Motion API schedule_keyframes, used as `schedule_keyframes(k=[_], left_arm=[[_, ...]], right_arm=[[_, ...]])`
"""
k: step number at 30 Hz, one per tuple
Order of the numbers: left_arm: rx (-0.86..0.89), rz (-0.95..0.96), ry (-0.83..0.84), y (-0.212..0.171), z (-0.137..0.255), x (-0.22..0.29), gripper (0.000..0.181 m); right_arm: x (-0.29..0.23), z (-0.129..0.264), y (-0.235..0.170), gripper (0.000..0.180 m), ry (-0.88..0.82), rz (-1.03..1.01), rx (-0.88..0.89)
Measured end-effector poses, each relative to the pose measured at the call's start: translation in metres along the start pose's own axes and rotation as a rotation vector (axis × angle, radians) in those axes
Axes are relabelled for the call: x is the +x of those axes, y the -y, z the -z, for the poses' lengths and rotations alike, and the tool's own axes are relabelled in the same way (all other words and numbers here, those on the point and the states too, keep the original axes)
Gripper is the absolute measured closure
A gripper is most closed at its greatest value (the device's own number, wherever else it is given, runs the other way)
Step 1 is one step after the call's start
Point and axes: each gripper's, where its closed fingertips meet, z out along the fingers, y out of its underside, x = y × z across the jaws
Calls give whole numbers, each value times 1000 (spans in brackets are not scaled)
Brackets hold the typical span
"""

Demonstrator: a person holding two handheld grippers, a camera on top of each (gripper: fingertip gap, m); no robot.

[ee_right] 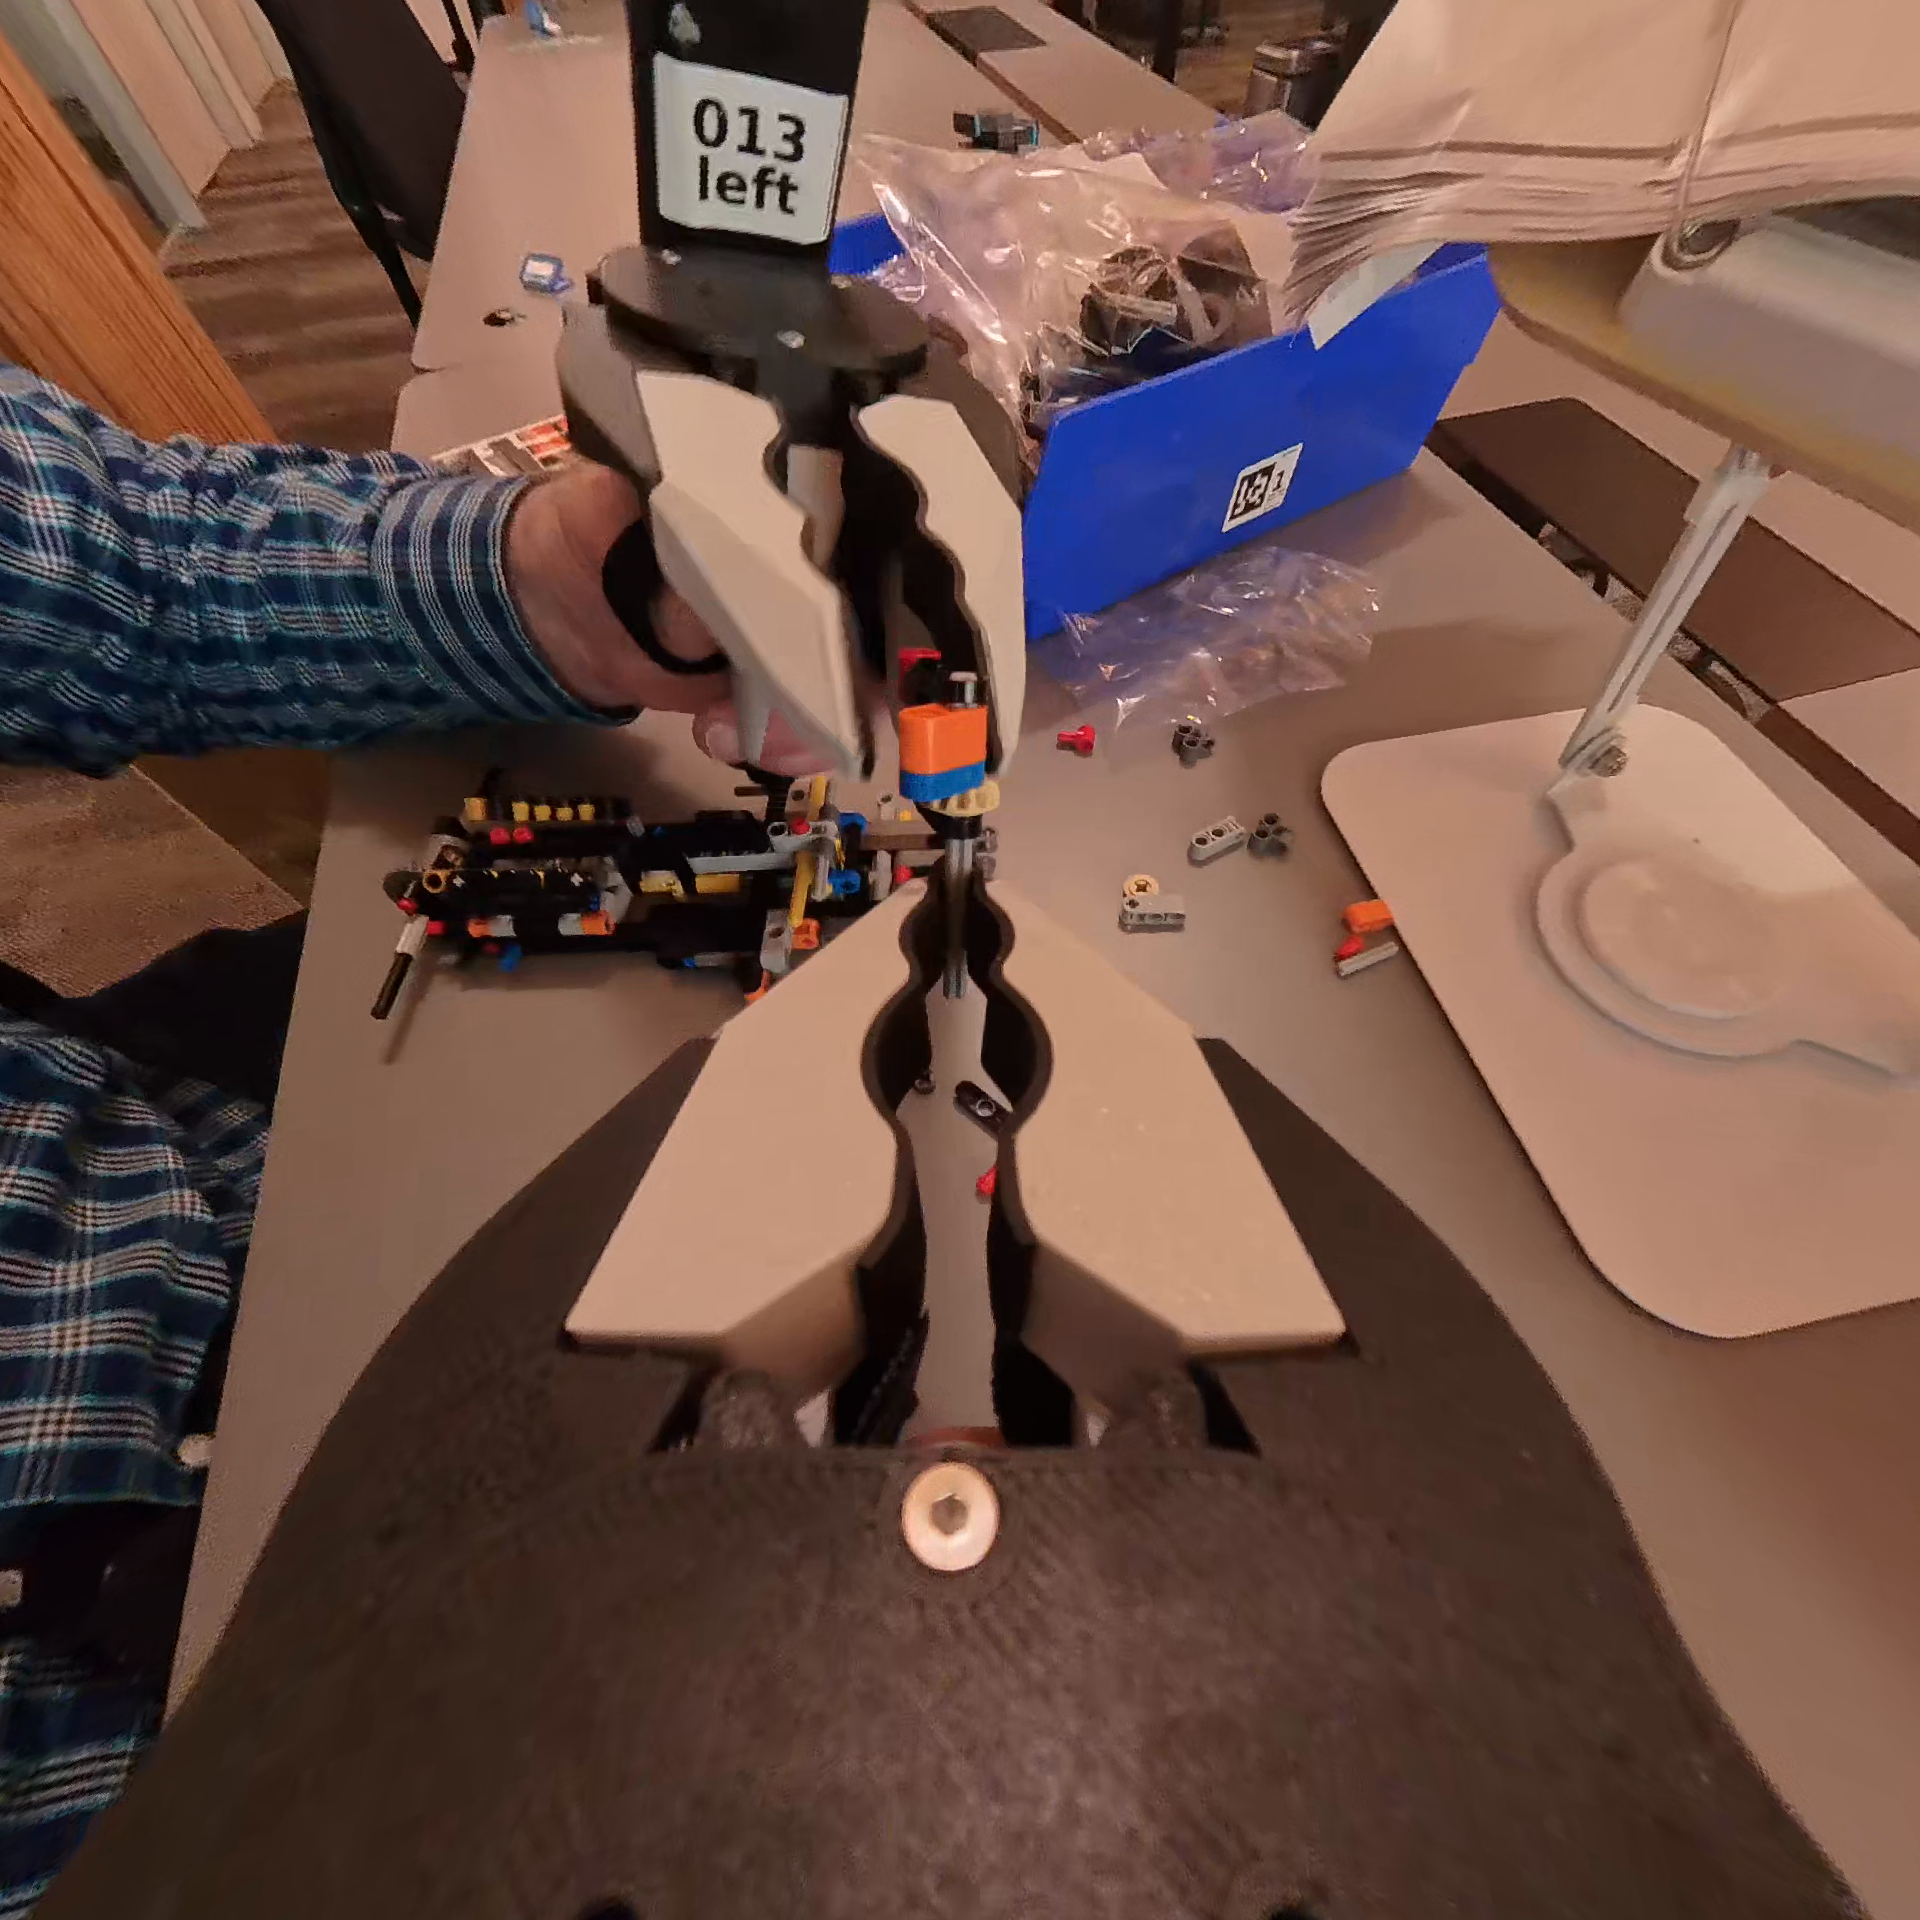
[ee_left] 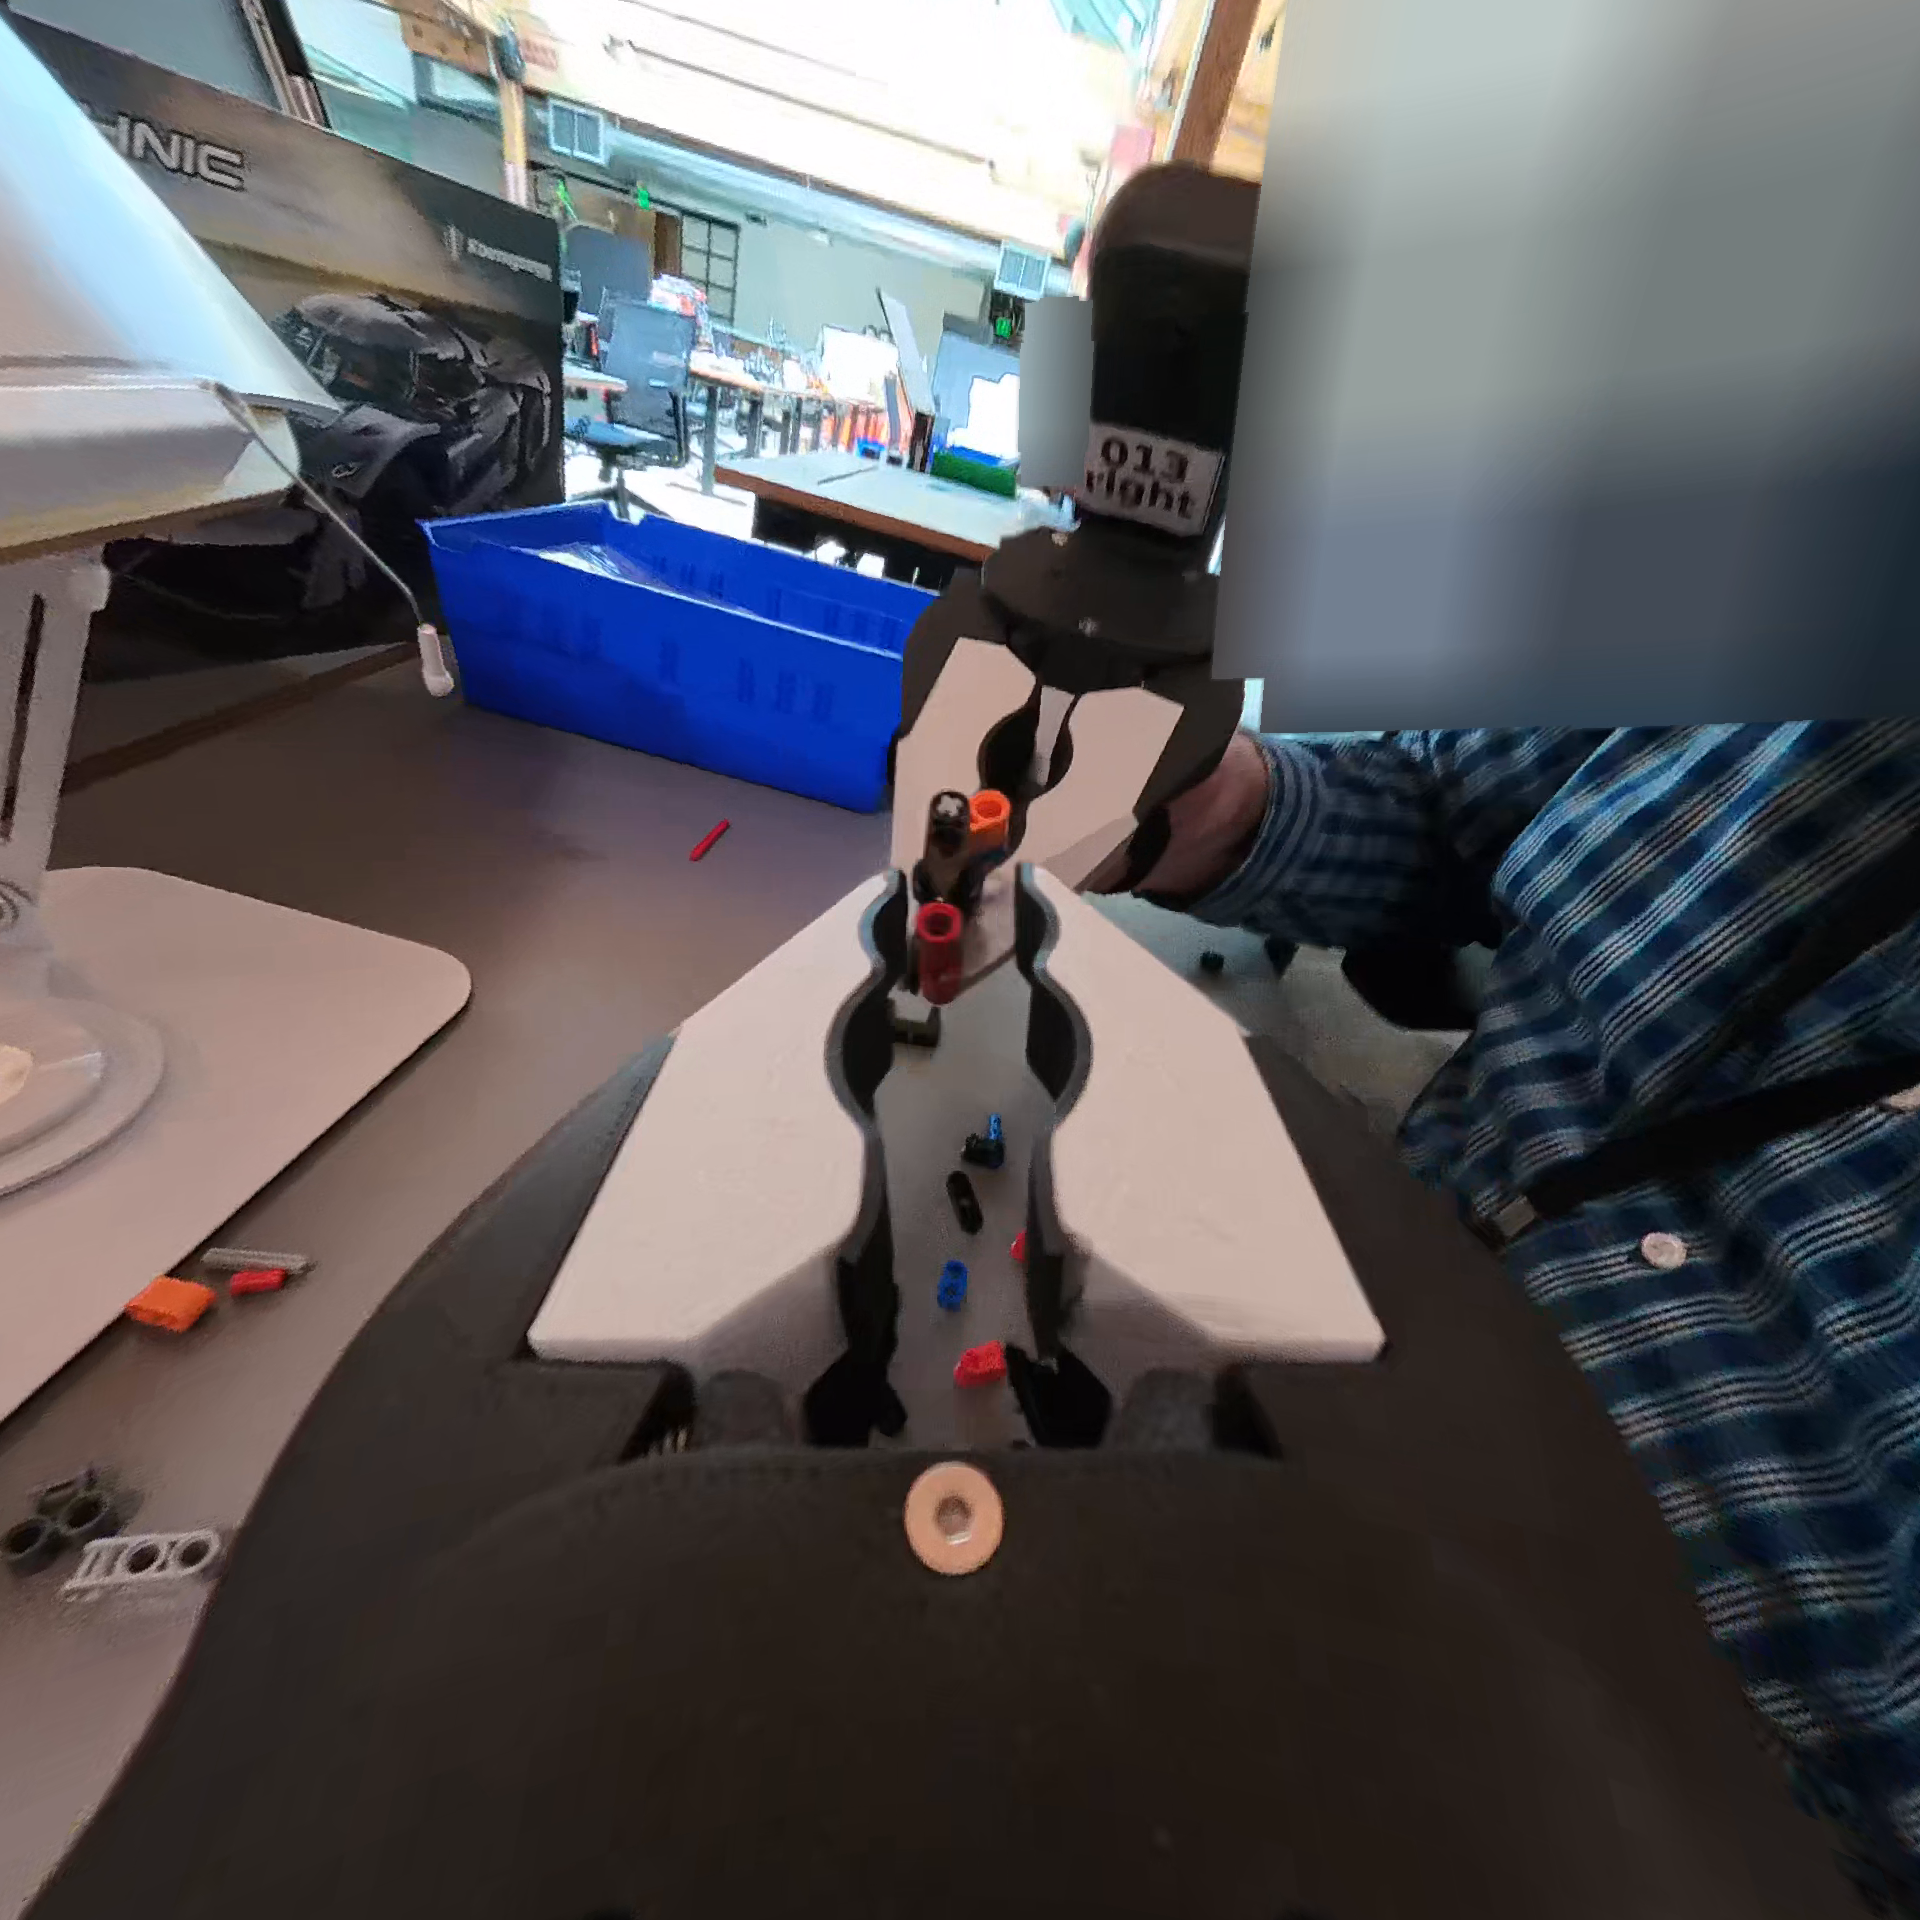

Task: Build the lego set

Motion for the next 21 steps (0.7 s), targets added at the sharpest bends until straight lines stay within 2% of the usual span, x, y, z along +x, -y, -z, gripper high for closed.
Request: schedule_keyframes(k=[2,7,11,14,19,21], left_arm=[[-26,-54,42,-2,-2,-1,171],[-27,-140,108,5,0,-1,172],[40,-78,142,11,3,-5,173],[49,-112,190,14,5,-7,173],[36,-207,195,22,8,1,173],[27,-194,213,20,6,-1,173]], right_arm=[[-2,-2,3,180,7,10,-9],[1,-3,8,180,-51,126,-34],[9,-3,14,179,-223,344,-71],[7,-6,17,179,-177,248,-15],[-8,-4,28,180,84,-40,149],[-7,-4,25,180,120,-89,165]])
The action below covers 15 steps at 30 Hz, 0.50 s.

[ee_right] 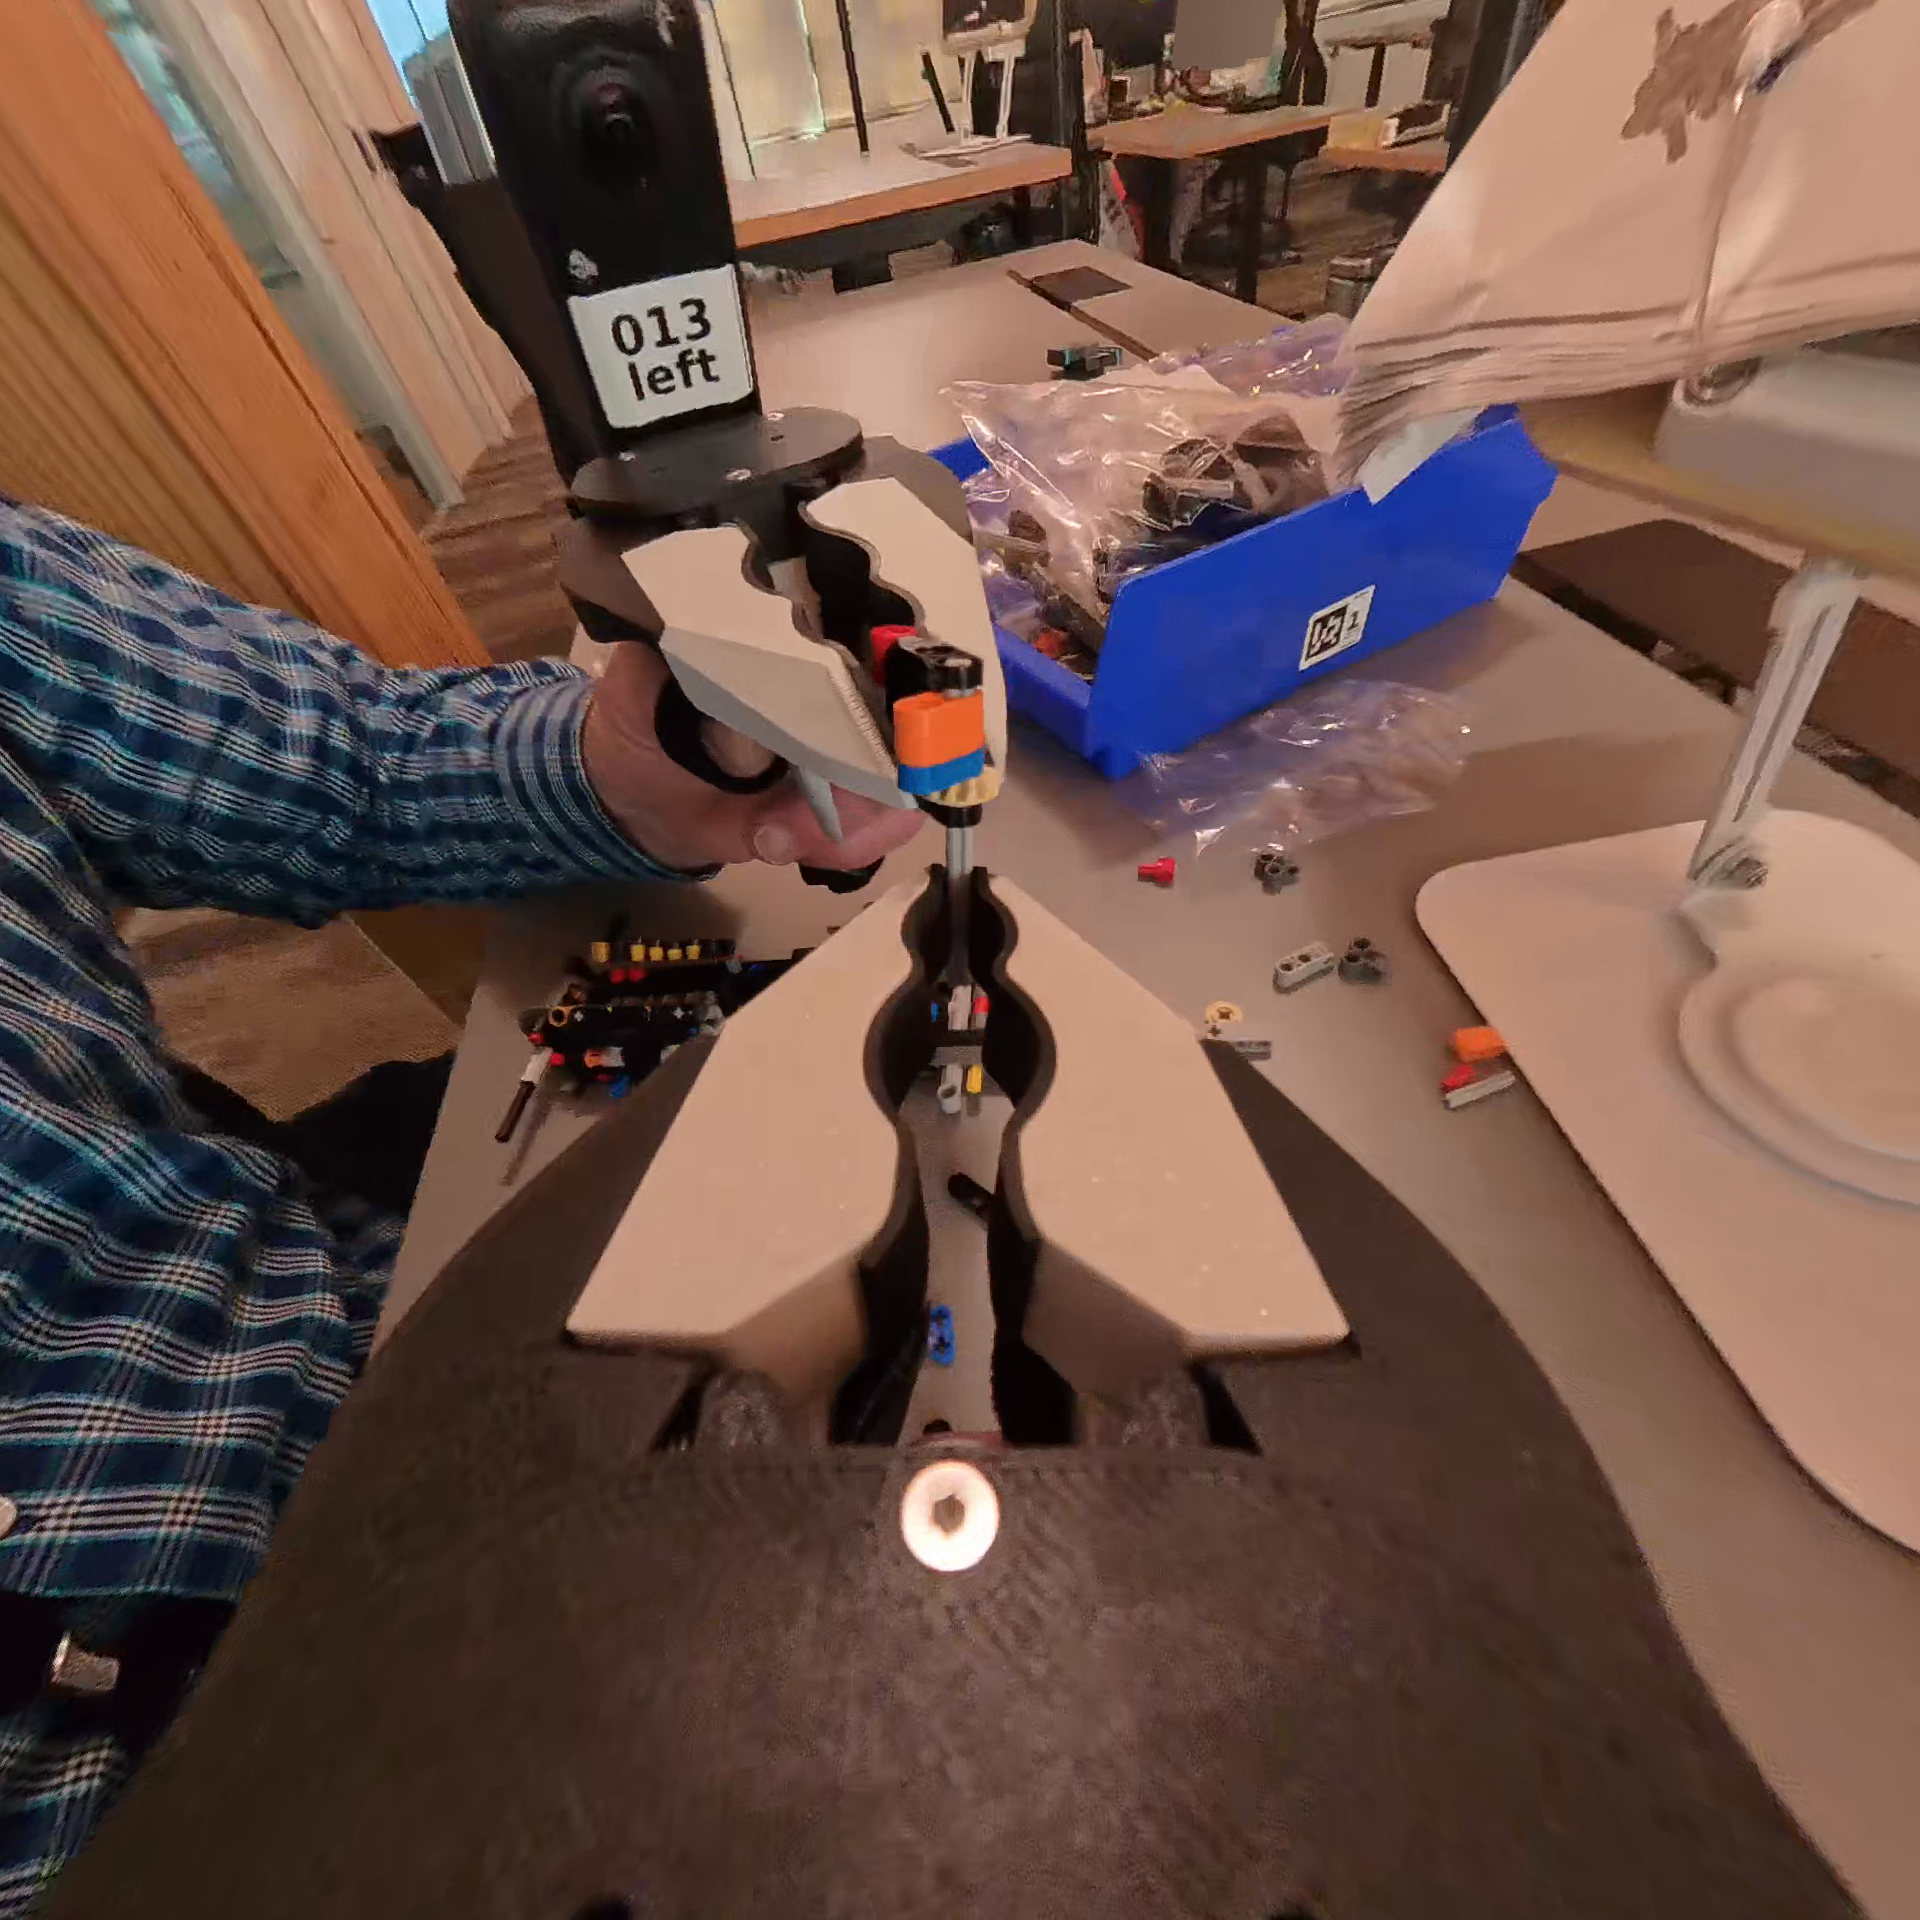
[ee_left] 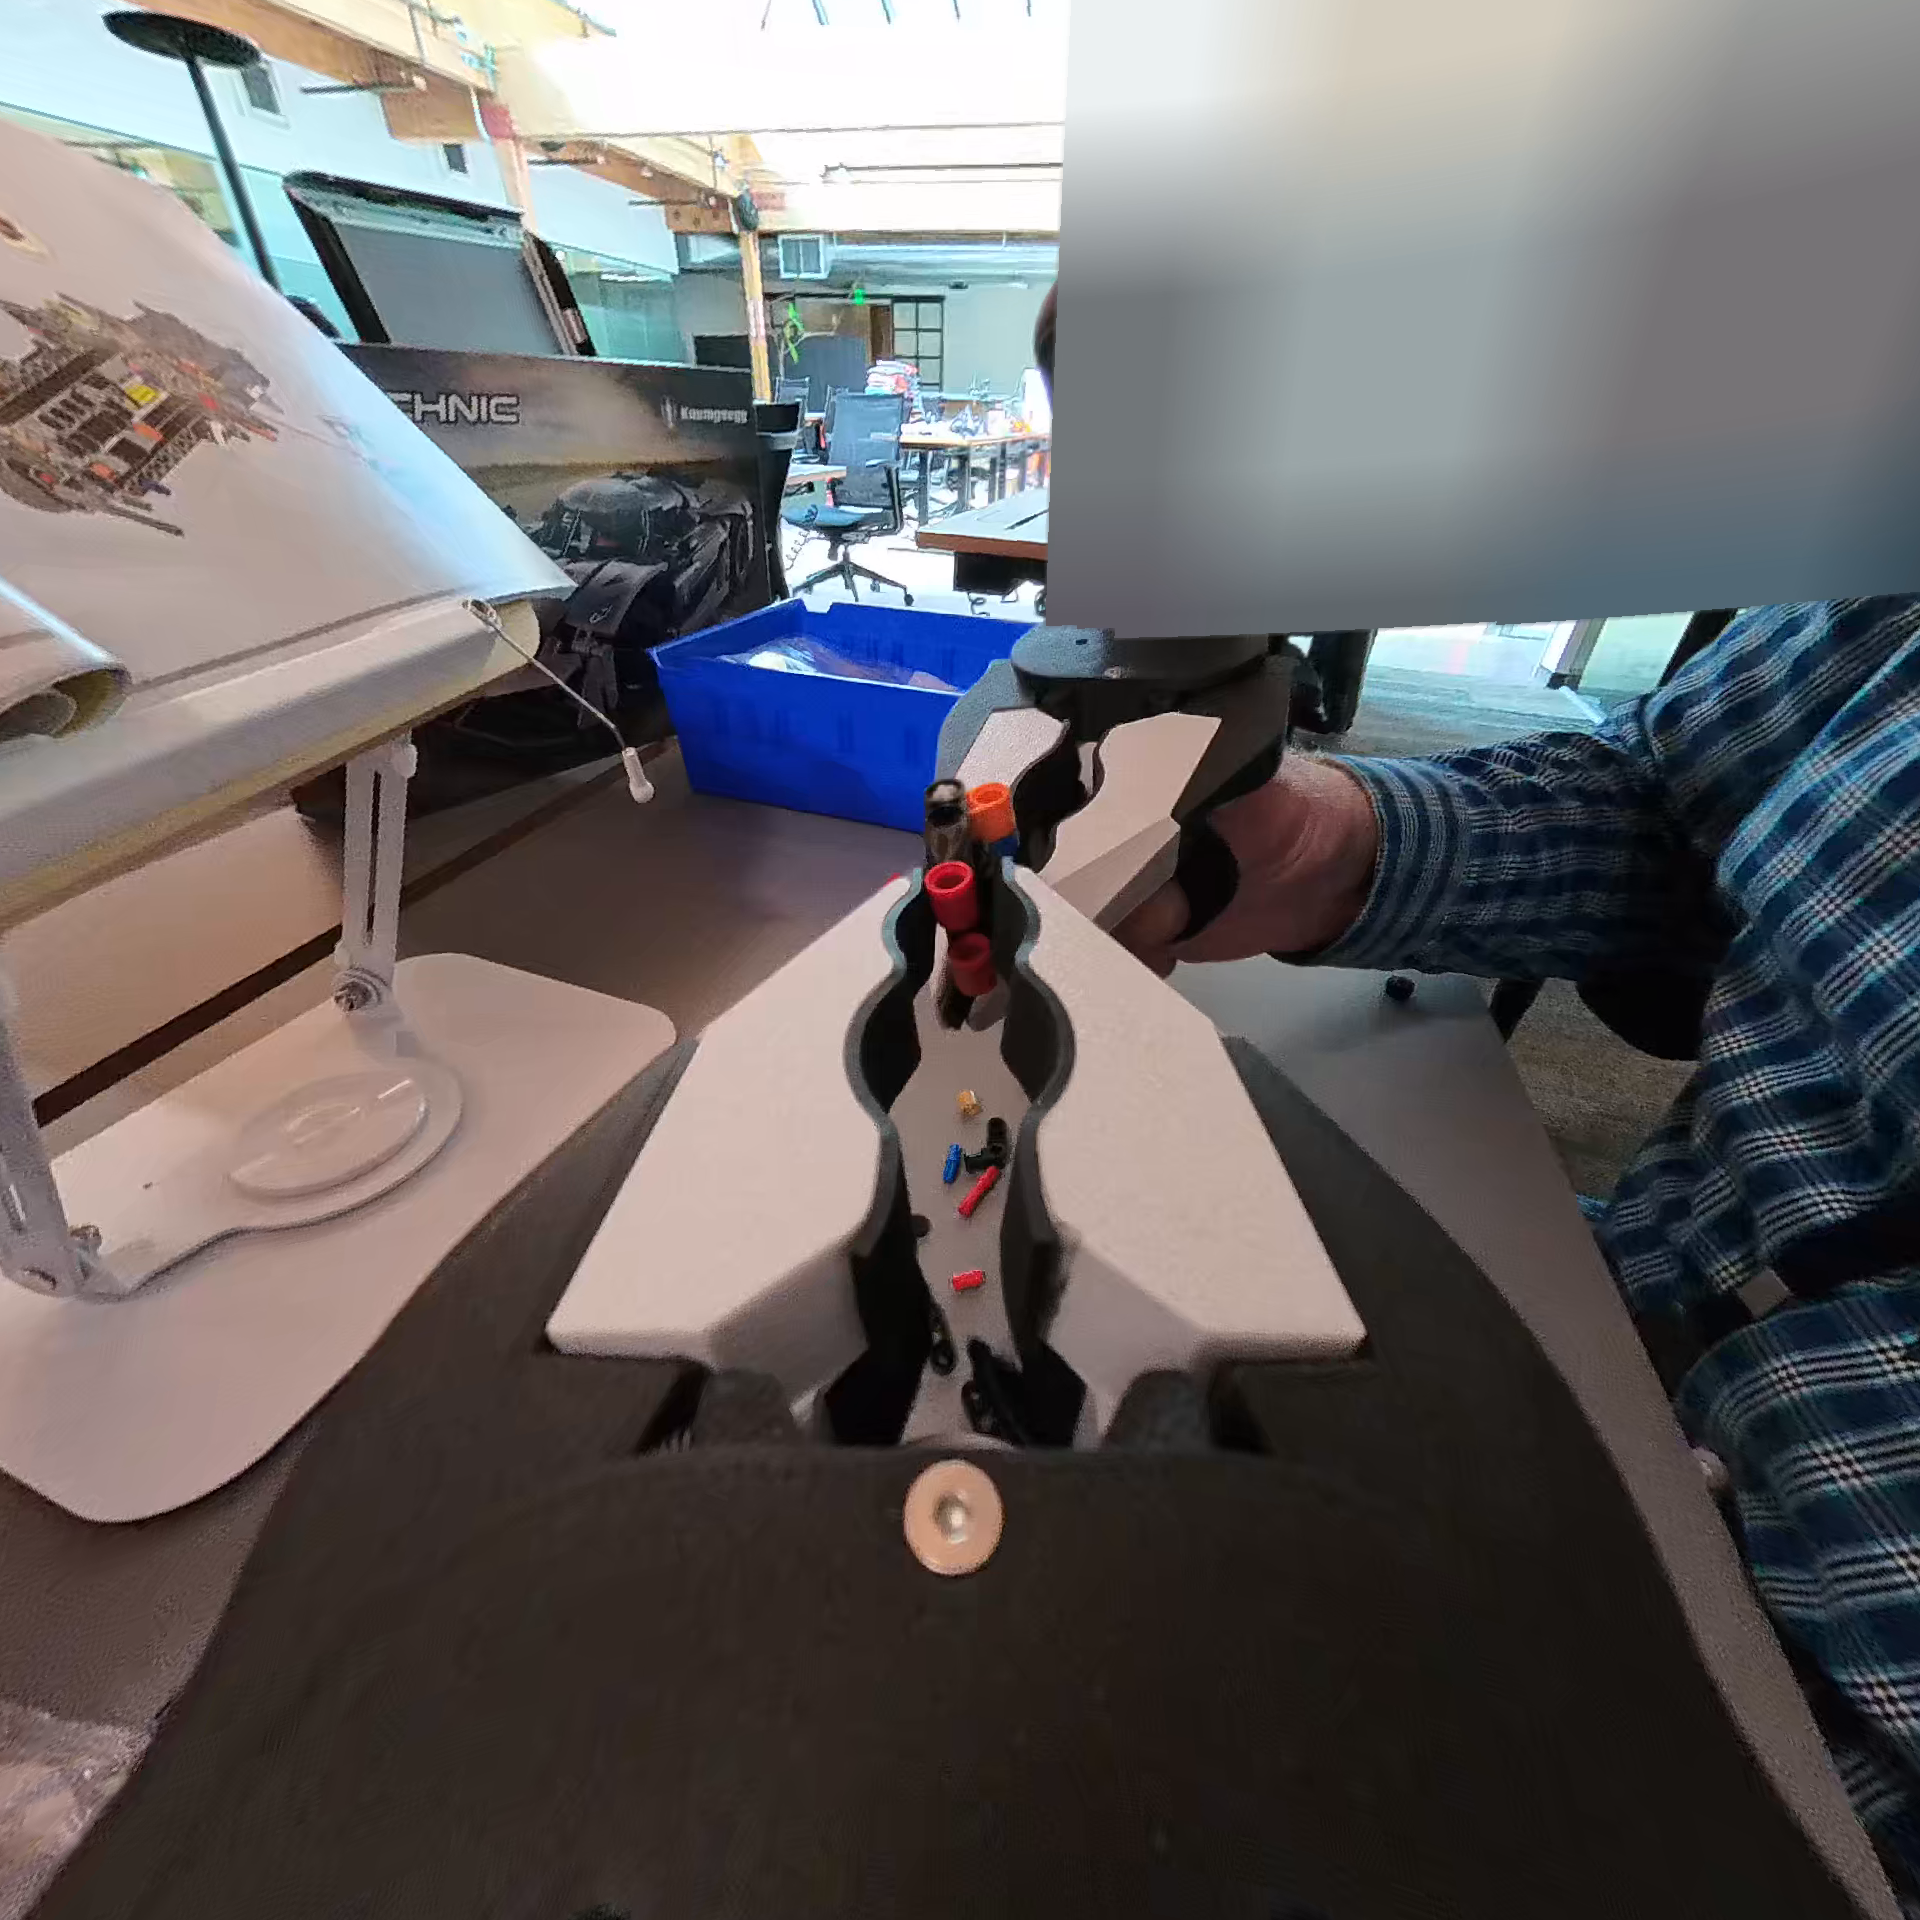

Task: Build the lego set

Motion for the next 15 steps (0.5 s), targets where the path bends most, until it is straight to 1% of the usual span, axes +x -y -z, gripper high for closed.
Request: schedule_keyframes(k=[2,5,7,10,12,14,15], left_arm=[[4,16,-19,1,1,2,174],[-9,-30,-11,3,1,6,174],[11,29,-34,3,2,6,174],[20,78,-63,3,2,8,174],[2,85,-51,-1,0,6,174],[6,70,-50,1,1,7,174],[8,79,-46,3,1,7,174]], right_arm=[[-3,0,-1,180,8,6,3],[-6,-1,0,180,45,-7,26],[-9,-1,0,179,63,-28,40],[-11,1,-2,179,22,26,23],[-7,0,-6,179,9,34,7],[-10,0,-4,179,36,10,26],[-12,0,-2,179,65,-40,59]])
